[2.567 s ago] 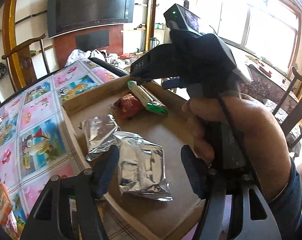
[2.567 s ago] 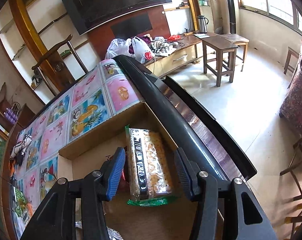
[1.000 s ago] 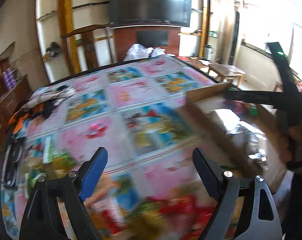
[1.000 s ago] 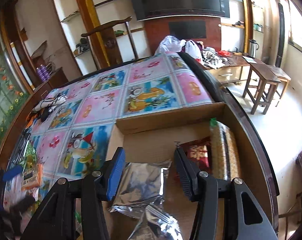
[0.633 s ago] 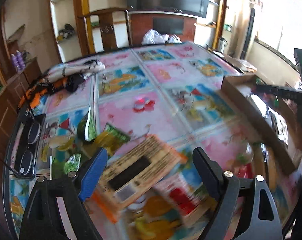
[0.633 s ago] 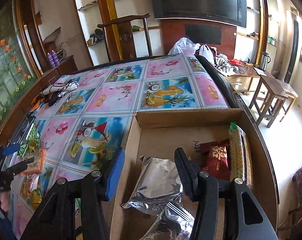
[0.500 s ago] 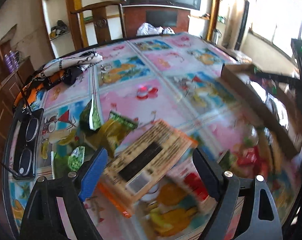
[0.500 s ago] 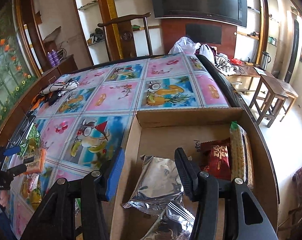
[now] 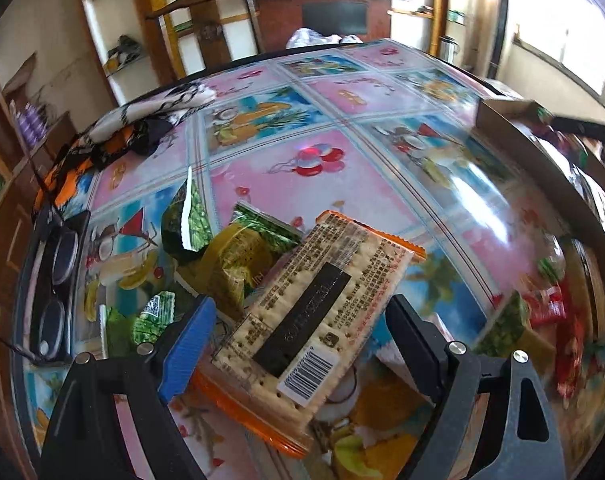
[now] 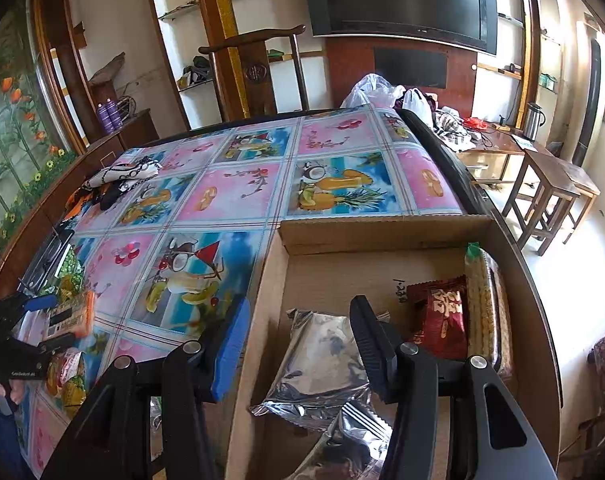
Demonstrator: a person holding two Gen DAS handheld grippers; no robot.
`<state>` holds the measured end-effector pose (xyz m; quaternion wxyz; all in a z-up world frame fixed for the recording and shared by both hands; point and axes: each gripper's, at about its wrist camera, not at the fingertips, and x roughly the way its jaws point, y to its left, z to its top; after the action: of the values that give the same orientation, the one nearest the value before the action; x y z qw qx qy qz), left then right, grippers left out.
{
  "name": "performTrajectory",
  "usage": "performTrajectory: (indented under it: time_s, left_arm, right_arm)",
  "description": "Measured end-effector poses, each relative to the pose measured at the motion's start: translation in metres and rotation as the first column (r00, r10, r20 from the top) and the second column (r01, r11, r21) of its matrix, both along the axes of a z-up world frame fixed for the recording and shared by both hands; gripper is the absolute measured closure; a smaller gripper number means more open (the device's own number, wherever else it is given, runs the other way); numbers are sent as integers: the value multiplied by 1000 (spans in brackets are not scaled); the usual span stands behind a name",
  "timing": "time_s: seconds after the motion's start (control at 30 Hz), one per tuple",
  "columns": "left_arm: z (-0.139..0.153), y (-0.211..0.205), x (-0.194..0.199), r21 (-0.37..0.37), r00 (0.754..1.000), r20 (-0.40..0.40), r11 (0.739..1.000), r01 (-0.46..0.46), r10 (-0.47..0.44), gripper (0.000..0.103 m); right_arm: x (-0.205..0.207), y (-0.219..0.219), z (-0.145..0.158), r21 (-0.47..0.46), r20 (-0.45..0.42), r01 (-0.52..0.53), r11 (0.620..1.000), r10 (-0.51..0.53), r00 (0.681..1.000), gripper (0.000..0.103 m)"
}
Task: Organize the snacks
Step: 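Grasp the orange-ended biscuit pack with the left gripper while the right gripper approaches the snacks, then grasp the clear green-edged packet with the right gripper while the left gripper holds the biscuit pack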
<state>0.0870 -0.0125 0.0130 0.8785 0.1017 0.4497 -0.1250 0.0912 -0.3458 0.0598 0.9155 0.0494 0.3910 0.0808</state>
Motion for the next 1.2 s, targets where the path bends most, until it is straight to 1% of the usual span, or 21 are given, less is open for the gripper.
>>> performTrajectory:
  time_s: [0.07,0.13,0.23,0.27,0.3,0.33,0.37,0.43,0.47,0.5,0.53,0.6,0.73,0.8,0.87,0.93,1.0,1.07,1.1,1.13,1.2]
  left_arm:
    - [-3,-3,4,2,999,-18,1000,-26,26,22]
    - [-4,-5,7,-6,998,-19,998,-61,61,25]
    - [-3,-9,8,-17,996,-23,996,-87,86,36]
    - [-2,-10,8,-22,995,-22,995,-93,93,41]
    - [-2,-11,8,-25,995,-22,995,-97,97,47]
    - [-2,-13,7,-25,995,-20,995,-99,98,48]
    - [-1,-13,7,-20,994,-17,994,-105,104,49]
    - [-2,-14,6,-17,994,-13,993,-113,112,49]
    - [-2,-14,6,-14,993,-10,993,-114,114,49]
    - [-2,-14,6,-14,993,-9,993,-118,118,49]
    - [-2,-14,6,-16,993,-9,993,-121,121,49]
    - [-2,-15,7,-14,993,-8,993,-121,120,49]
    - [-2,-15,7,-15,992,-8,992,-123,123,49]
    - [-2,-15,7,-16,993,-9,992,-122,122,49]
    - [-2,-14,7,-24,992,-14,992,-125,124,48]
    - [-2,-13,7,-29,992,-18,992,-125,125,48]
    - [-2,-13,8,-30,992,-19,991,-127,126,48]
    - [-2,-13,8,-27,992,-18,992,-126,125,48]
    - [-2,-13,8,-25,992,-17,992,-126,125,48]
    - [-2,-13,8,-26,992,-16,992,-127,126,48]
    - [-2,-13,8,-28,992,-16,992,-127,127,48]
  right_arm:
    - [0,5,0,-2,-4,-14,1000,14,1000,47]
    - [-1,12,-1,6,-9,-42,999,42,999,47]
    - [-4,27,-2,43,-18,-129,991,129,991,47]
    - [-6,35,-3,48,-22,-178,983,179,984,47]
    - [-10,44,-4,57,-30,-234,971,236,971,47]
    - [-14,55,-6,61,-43,-309,949,311,949,47]
    - [-19,65,-8,45,-49,-358,933,360,932,47]
    - [-31,90,-13,-26,-70,-456,890,453,889,47]
    - [-36,100,-18,-41,-94,-500,865,494,864,47]
    - [-40,107,-22,-55,-112,-528,848,520,847,47]
    - [-44,113,-24,-73,-121,-545,835,535,836,47]
    - [-50,118,-23,-80,-109,-557,827,548,829,47]
    - [-56,129,-28,-167,-129,-561,811,546,827,47]
    - [-59,131,-27,-195,-132,-575,794,560,818,47]
    - [-60,132,-29,-236,-152,-577,781,557,816,47]
    - [-65,136,-32,-287,-179,-586,758,559,810,47]
    - [-72,138,-37,-323,-209,-609,724,573,792,47]
    - [-72,140,-44,-359,-234,-604,712,557,797,47]
    - [-70,142,-47,-378,-245,-597,708,545,802,47]
    - [-68,141,-47,-373,-236,-590,716,542,807,47]
    - [-62,139,-43,-362,-216,-560,745,517,828,47]
